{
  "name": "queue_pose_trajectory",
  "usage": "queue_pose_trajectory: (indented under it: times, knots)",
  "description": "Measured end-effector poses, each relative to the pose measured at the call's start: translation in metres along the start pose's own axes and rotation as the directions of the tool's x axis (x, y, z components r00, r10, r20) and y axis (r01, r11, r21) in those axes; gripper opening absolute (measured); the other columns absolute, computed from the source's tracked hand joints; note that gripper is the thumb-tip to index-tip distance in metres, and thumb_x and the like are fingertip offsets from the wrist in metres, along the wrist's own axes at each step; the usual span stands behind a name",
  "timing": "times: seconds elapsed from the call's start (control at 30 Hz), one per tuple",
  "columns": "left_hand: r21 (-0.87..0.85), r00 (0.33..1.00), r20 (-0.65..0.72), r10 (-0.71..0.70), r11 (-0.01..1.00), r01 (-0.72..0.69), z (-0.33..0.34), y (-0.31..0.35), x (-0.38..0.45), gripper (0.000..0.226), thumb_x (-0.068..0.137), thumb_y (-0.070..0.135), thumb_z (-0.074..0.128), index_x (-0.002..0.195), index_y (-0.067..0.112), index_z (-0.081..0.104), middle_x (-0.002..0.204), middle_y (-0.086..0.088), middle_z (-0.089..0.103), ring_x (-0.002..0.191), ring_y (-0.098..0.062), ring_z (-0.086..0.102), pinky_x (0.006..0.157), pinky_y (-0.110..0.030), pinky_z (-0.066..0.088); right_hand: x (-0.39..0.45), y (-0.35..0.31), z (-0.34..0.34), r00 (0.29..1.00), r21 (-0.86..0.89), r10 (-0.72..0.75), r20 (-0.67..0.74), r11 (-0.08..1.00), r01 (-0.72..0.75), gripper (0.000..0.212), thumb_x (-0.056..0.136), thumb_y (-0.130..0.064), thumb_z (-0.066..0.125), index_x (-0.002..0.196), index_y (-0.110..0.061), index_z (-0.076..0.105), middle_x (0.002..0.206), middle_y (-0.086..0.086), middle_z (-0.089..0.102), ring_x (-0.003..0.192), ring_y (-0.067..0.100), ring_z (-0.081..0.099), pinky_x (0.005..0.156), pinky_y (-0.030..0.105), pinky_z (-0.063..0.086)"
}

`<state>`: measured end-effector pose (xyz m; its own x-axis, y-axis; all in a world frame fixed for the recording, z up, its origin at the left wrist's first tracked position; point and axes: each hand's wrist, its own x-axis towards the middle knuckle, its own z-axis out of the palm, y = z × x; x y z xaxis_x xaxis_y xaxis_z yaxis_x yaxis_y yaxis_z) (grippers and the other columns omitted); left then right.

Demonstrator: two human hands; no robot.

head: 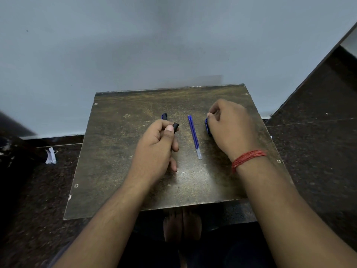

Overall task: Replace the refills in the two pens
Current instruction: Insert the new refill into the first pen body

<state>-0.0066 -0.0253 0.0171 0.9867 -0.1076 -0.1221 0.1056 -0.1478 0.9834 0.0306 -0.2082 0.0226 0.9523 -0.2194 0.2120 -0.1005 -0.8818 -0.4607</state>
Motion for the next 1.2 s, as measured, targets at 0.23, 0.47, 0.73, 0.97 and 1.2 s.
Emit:
queue_pose_trajectory:
  times: [0.23, 0.47, 0.73, 0.97, 1.2]
  knots:
    - [0.002, 1.000, -0.006, -0.006, 1.000, 0.006, 0.001, 0.002, 0.000, 0.024, 0.107, 0.024, 0.040, 0.106, 0.009, 0.058, 0.062, 0.010, 0.057, 0.035, -0.009, 0.043, 0.051, -0.060, 0.049, -0.011, -0.015, 0.018, 0.991, -0.142, -0.099, 0.094, 0.983, 0.112, 0.011, 0.093, -0.032, 0.057, 0.089, -0.023, 0.062, 0.093, -0.004, 0.064, 0.100, 0.023, 0.054, 0.086, 0.037, 0.043]
    - [-0.014, 1.000, -0.001, -0.012, 1.000, 0.012, 0.001, 0.000, 0.001, 0.024, 0.107, 0.024, 0.040, 0.105, 0.010, 0.058, 0.062, 0.008, 0.056, 0.035, -0.010, 0.042, 0.052, -0.059, 0.049, -0.011, -0.017, 0.020, 0.984, -0.175, -0.080, 0.160, 0.979, 0.108, 0.012, 0.093, -0.032, 0.058, 0.092, -0.022, 0.064, 0.098, -0.001, 0.065, 0.104, 0.027, 0.054, 0.088, 0.039, 0.043]
    - [-0.023, 1.000, 0.001, -0.013, 1.000, 0.013, 0.001, -0.002, 0.002, 0.023, 0.107, 0.023, 0.040, 0.106, 0.009, 0.058, 0.062, 0.009, 0.056, 0.033, -0.009, 0.041, 0.051, -0.062, 0.048, -0.015, -0.022, 0.022, 0.984, -0.200, -0.102, 0.147, 0.971, 0.130, 0.004, 0.092, -0.023, 0.055, 0.094, -0.020, 0.056, 0.099, 0.001, 0.066, 0.102, 0.028, 0.052, 0.080, 0.038, 0.039]
    - [-0.032, 1.000, 0.001, -0.022, 0.999, 0.022, 0.001, -0.002, 0.003, 0.023, 0.107, 0.025, 0.041, 0.105, 0.010, 0.059, 0.062, 0.009, 0.057, 0.033, -0.009, 0.042, 0.053, -0.063, 0.048, -0.019, -0.028, 0.026, 0.988, -0.255, -0.141, 0.061, 0.955, 0.152, 0.016, 0.088, -0.011, 0.054, 0.092, -0.020, 0.040, 0.092, 0.007, 0.067, 0.095, 0.032, 0.055, 0.071, 0.036, 0.030]
    - [-0.039, 1.000, 0.009, -0.023, 0.999, 0.023, 0.002, -0.002, 0.003, 0.022, 0.107, 0.024, 0.041, 0.106, 0.010, 0.058, 0.061, 0.009, 0.057, 0.033, -0.009, 0.042, 0.052, -0.063, 0.048, -0.017, -0.033, 0.034, 0.994, -0.340, -0.086, 0.067, 0.935, 0.104, 0.034, 0.086, -0.017, 0.064, 0.115, -0.009, 0.046, 0.092, 0.010, 0.070, 0.096, 0.034, 0.061, 0.077, 0.041, 0.039]
